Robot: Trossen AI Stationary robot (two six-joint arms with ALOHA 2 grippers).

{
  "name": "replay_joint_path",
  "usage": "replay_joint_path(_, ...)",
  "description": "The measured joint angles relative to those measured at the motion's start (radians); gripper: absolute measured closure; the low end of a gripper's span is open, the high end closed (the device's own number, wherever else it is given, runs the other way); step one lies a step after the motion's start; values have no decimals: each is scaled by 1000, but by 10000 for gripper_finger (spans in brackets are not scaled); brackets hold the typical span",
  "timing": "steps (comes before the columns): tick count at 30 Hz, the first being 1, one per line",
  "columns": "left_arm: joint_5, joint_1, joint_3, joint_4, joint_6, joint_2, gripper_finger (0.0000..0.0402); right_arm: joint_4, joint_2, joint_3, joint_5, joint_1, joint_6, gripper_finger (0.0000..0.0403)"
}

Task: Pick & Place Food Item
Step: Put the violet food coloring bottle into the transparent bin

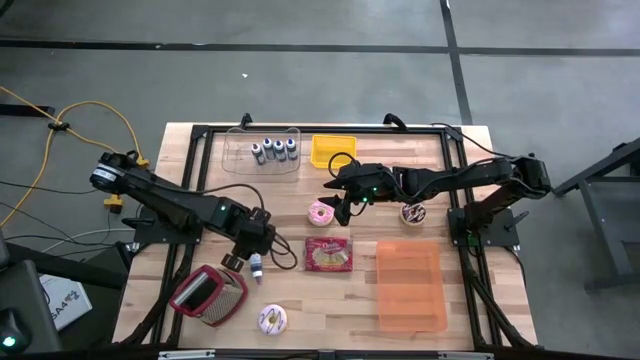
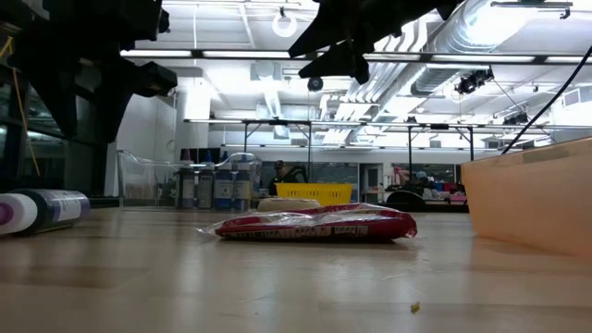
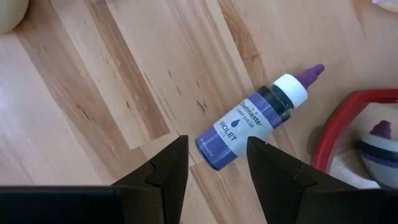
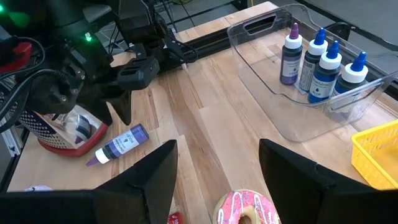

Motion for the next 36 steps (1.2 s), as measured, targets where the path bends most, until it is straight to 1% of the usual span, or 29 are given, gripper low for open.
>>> replay_joint_path(7,0,0,0,-2,-5,0,245,0,0,0,0,0,0,190)
replay_joint_path(23,1,0,0,-21,87,0,245,0,0,0,0,0,0,190)
replay_joint_path(28,2,-3,0,-18,89,0,245,0,0,0,0,0,0,190)
replay_joint_path(36,9,-56,0,2,161,64,245,1,0,0,0,0,0,190)
